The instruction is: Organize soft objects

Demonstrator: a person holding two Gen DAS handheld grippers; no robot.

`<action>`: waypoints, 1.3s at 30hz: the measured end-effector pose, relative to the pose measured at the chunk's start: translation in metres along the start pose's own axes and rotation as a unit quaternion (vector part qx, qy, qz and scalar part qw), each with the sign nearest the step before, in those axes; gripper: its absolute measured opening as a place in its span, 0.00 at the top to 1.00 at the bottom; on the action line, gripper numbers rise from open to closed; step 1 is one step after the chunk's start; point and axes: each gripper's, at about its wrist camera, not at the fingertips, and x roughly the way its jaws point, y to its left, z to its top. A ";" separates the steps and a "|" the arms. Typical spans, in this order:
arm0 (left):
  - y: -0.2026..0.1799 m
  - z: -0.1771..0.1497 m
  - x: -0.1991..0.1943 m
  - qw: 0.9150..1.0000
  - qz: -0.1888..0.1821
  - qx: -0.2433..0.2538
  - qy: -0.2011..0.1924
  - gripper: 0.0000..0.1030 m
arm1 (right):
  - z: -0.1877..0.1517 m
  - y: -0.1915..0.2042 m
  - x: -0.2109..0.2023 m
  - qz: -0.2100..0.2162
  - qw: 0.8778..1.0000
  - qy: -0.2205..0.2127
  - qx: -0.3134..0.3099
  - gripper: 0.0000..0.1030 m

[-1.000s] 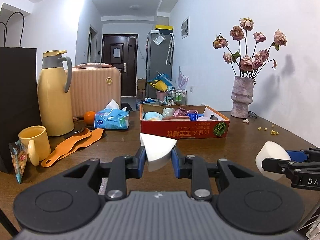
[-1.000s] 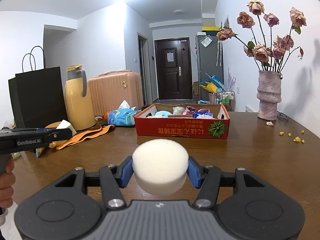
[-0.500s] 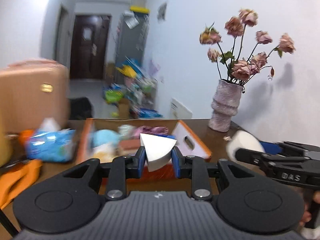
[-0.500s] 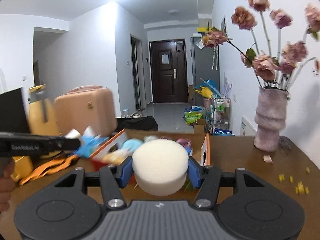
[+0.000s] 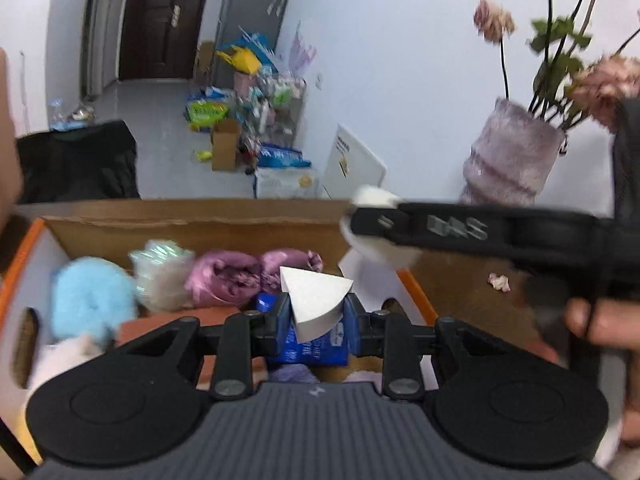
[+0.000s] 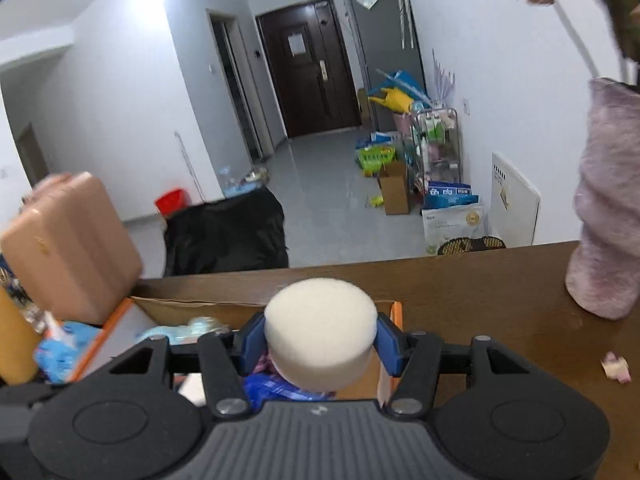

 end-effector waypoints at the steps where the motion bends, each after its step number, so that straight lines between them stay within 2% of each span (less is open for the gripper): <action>1: -0.001 -0.002 0.005 1.000 -0.005 0.002 0.003 0.73 | 0.001 -0.001 0.009 -0.003 1.000 0.004 -0.004 0.44; 3: -0.005 -0.004 0.014 1.000 -0.013 0.004 0.007 0.70 | 0.001 -0.002 0.022 -0.005 1.000 0.009 -0.004 0.42; 5: -0.007 -0.005 0.021 1.000 -0.022 -0.001 0.006 0.54 | 0.000 -0.002 0.029 -0.001 1.000 0.013 -0.010 0.36; 6: -0.008 -0.005 0.022 1.000 -0.026 0.000 0.004 0.49 | -0.001 -0.001 0.030 -0.008 1.000 0.008 -0.012 0.29; 8: -0.006 -0.007 0.020 1.000 -0.018 0.005 -0.005 0.37 | -0.002 0.000 0.029 -0.020 1.000 0.002 -0.022 0.26; 12: 0.003 -0.001 0.003 1.000 0.001 0.006 -0.025 0.34 | 0.002 -0.001 0.016 -0.021 0.999 -0.008 -0.025 0.26; 14: 0.008 0.007 -0.010 0.999 0.014 0.007 -0.039 0.30 | 0.004 0.002 0.006 -0.029 0.999 -0.013 -0.032 0.26; 19: 0.020 0.022 -0.051 0.995 0.072 0.015 -0.073 0.24 | 0.011 0.005 -0.028 -0.032 0.999 -0.026 -0.028 0.26; 22: 0.030 0.020 -0.083 0.986 0.131 0.031 -0.103 0.11 | 0.011 0.009 -0.057 -0.041 0.998 -0.029 -0.039 0.21; 25: 0.040 0.013 -0.110 0.973 0.188 0.056 -0.125 0.09 | 0.003 0.013 -0.088 -0.045 0.998 -0.030 -0.043 0.16; 27: 0.048 0.002 -0.131 0.964 0.216 0.065 -0.141 0.02 | -0.008 0.019 -0.109 -0.050 0.997 -0.033 -0.047 0.14; 30: 0.056 -0.018 -0.165 0.958 0.230 0.063 -0.162 0.00 | -0.031 0.030 -0.138 -0.070 0.995 -0.044 -0.056 0.11; 39: 0.061 -0.084 -0.253 0.959 0.204 0.045 -0.193 0.00 | -0.102 0.072 -0.216 -0.075 0.990 -0.104 -0.056 0.08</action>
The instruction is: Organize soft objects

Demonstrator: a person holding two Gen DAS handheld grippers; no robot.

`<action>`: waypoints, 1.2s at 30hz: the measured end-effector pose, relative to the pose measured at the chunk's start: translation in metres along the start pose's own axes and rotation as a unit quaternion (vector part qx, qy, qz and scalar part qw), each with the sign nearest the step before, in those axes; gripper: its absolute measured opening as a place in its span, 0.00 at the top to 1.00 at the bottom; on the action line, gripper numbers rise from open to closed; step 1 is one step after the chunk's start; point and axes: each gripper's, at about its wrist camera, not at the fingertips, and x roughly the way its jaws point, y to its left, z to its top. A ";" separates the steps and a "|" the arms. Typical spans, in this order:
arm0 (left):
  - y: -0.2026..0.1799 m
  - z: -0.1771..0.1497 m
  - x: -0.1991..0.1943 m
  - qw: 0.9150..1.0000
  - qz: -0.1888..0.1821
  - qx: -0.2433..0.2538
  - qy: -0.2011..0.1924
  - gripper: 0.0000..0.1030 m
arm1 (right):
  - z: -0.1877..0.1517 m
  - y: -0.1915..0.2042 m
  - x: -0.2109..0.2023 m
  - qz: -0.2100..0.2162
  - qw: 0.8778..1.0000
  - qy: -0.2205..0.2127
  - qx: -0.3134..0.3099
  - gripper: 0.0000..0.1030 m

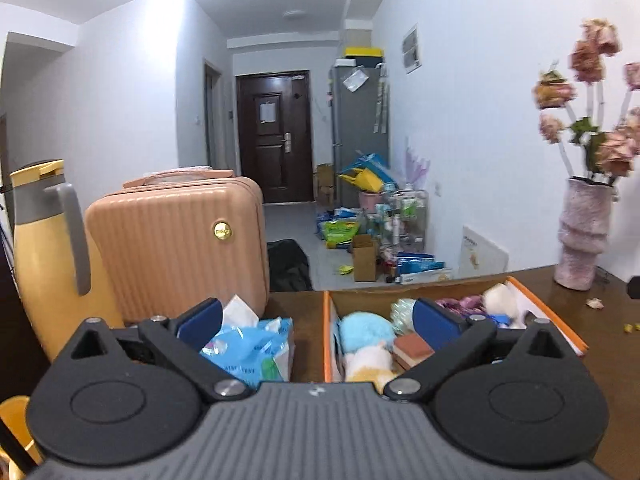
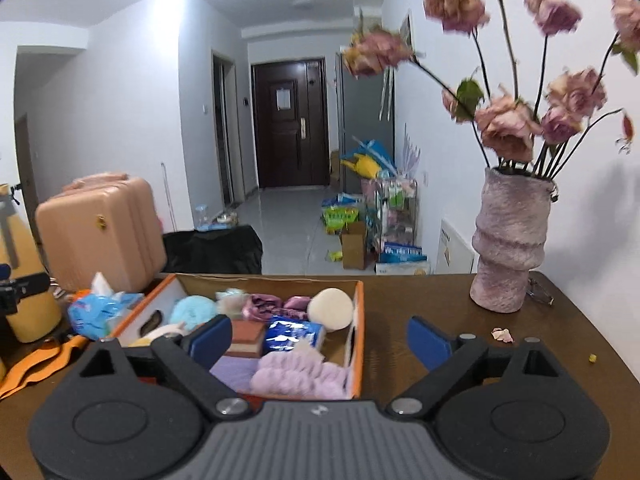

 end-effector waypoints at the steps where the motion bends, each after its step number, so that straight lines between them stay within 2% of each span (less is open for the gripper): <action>1: 0.001 -0.004 -0.008 1.000 0.000 0.000 -0.002 0.00 | -0.004 0.006 -0.010 -0.001 1.000 -0.003 -0.004 0.07; 6: 0.014 -0.032 -0.057 1.000 -0.003 -0.015 -0.021 0.00 | -0.035 0.030 -0.060 -0.019 0.999 -0.043 -0.020 0.06; 8: 0.021 -0.048 -0.078 0.999 -0.016 -0.023 -0.021 0.00 | -0.058 0.036 -0.085 -0.019 0.997 -0.069 -0.006 0.05; 10: 0.023 -0.068 -0.100 1.000 -0.007 -0.020 -0.016 0.00 | -0.084 0.041 -0.109 -0.021 0.996 -0.083 0.006 0.05; 14: 0.027 -0.114 -0.157 1.000 0.012 -0.004 -0.013 0.00 | -0.136 0.057 -0.156 -0.024 0.996 -0.086 -0.002 0.05; 19: 0.027 -0.174 -0.232 0.999 0.027 0.018 -0.033 0.00 | -0.196 0.077 -0.225 -0.015 0.994 -0.112 -0.009 0.01; 22: 0.030 -0.203 -0.272 0.999 0.041 0.003 -0.016 0.00 | -0.229 0.086 -0.264 0.005 0.994 -0.112 0.010 0.01; 25: 0.036 -0.224 -0.308 0.999 0.050 -0.021 -0.004 0.00 | -0.260 0.101 -0.297 0.002 0.994 -0.106 0.027 0.01; 27: 0.036 -0.235 -0.331 0.997 0.069 -0.011 -0.011 0.00 | -0.277 0.112 -0.314 0.004 0.994 -0.106 0.032 0.01; 30: 0.038 -0.241 -0.355 0.997 0.069 0.000 -0.027 0.00 | -0.291 0.135 -0.330 0.009 0.994 -0.108 0.006 0.01; 36: 0.040 -0.239 -0.360 0.997 0.071 0.002 -0.036 0.00 | -0.296 0.164 -0.329 0.018 0.993 -0.107 -0.041 0.01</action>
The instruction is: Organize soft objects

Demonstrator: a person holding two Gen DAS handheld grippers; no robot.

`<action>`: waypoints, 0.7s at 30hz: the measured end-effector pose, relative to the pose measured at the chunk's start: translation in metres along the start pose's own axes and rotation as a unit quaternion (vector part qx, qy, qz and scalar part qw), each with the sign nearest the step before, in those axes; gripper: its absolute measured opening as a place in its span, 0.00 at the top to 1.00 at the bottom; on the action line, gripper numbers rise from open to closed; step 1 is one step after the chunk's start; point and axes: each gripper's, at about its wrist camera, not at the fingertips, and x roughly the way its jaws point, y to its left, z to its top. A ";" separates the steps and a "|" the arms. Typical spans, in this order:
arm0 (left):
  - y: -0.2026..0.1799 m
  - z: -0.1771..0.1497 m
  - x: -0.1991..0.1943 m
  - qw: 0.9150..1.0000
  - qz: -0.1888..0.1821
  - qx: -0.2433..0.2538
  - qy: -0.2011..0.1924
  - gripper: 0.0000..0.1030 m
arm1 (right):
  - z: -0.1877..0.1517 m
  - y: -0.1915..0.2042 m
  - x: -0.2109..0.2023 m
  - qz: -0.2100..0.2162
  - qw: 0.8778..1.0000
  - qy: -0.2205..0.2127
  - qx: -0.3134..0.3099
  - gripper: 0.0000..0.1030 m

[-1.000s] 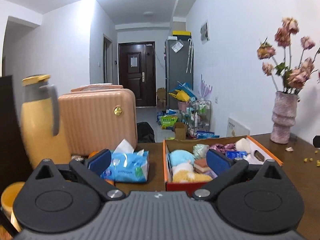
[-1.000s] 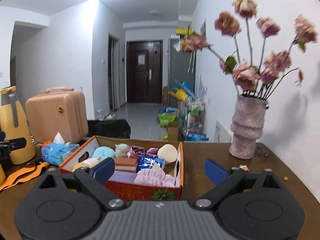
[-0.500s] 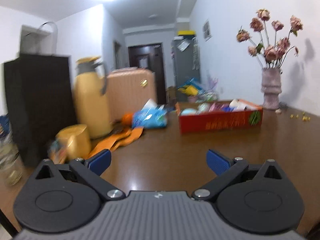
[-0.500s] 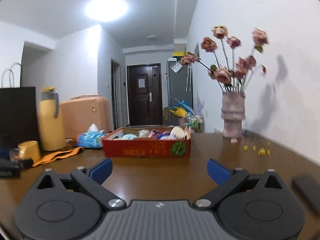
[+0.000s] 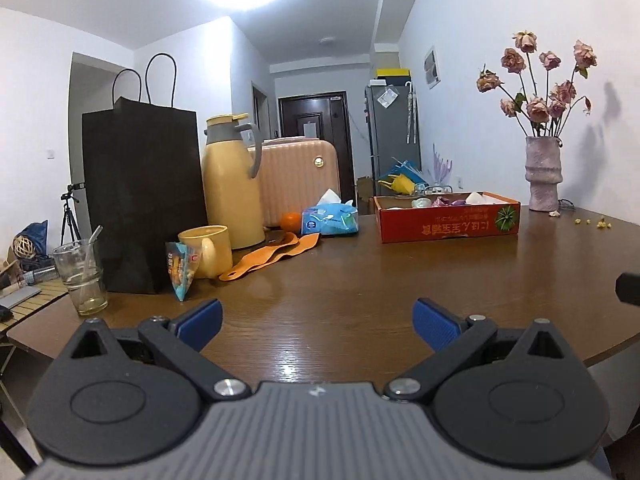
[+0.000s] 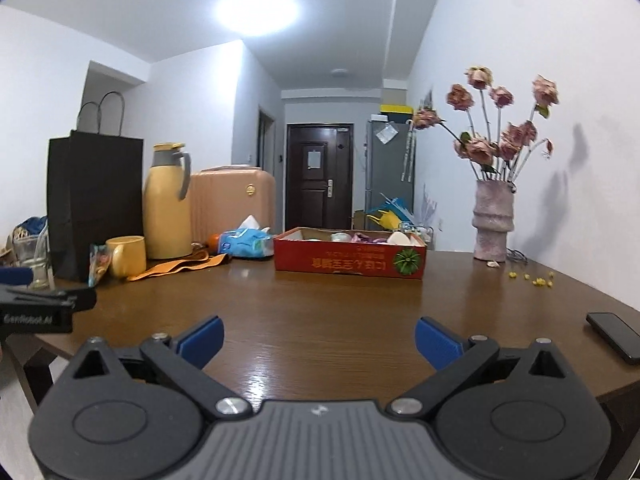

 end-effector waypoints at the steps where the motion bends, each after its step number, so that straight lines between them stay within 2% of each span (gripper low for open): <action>1: 0.002 0.000 0.000 1.000 0.000 -0.005 0.002 0.00 | 0.000 0.001 0.000 0.001 1.000 0.000 0.000 0.01; 6: 0.007 0.000 0.001 1.000 -0.006 -0.014 0.002 0.00 | 0.002 0.001 0.000 0.001 1.000 -0.002 0.002 0.01; 11: 0.004 0.001 -0.005 1.000 -0.023 -0.009 -0.014 0.00 | 0.005 -0.005 0.001 -0.007 1.000 -0.007 0.012 0.01; 21: 0.002 0.000 -0.006 0.999 -0.030 -0.004 -0.018 0.00 | 0.003 -0.014 0.001 -0.007 0.999 -0.008 0.031 0.01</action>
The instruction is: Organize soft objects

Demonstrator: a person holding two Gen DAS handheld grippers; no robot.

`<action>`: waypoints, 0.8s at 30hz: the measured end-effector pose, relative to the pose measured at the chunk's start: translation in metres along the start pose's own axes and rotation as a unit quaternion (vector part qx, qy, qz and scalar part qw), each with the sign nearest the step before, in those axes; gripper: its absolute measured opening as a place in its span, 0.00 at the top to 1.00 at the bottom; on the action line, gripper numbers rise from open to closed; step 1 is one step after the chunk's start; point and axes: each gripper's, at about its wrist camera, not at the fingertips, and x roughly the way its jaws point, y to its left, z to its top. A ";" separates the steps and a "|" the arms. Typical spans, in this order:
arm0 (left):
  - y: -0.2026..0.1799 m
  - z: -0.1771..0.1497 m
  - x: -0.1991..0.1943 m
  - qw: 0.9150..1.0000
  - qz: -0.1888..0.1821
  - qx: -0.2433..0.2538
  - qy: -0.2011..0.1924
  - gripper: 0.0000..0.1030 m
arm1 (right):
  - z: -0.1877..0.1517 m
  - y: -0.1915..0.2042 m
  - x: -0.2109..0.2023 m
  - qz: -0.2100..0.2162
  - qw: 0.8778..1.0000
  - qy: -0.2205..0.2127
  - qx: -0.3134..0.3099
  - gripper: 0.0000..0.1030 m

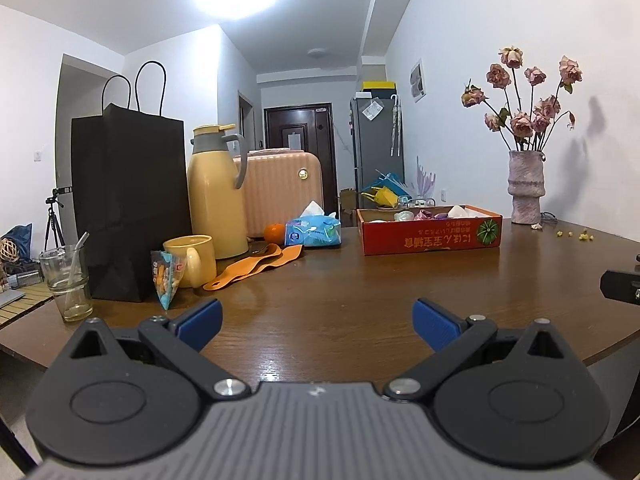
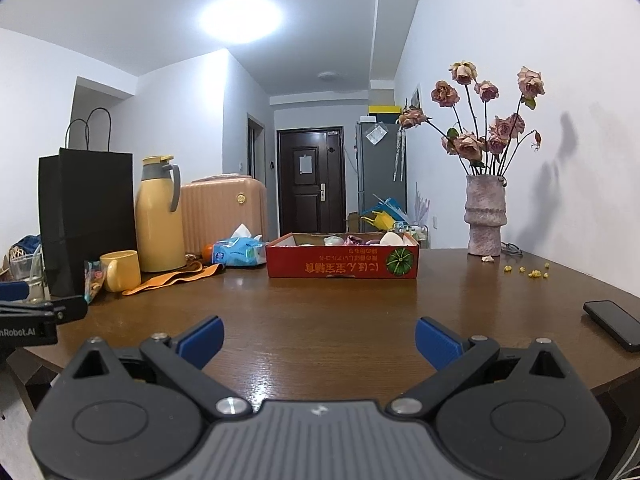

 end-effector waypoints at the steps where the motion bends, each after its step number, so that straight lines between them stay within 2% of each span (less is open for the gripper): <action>1: 0.000 0.000 0.000 1.000 0.000 0.000 0.000 0.00 | 0.000 0.000 0.000 0.000 1.000 0.000 0.000 0.01; 24: 0.003 -0.002 0.002 1.000 -0.012 0.002 0.003 0.00 | -0.003 -0.001 0.003 0.002 1.000 0.009 0.005 0.00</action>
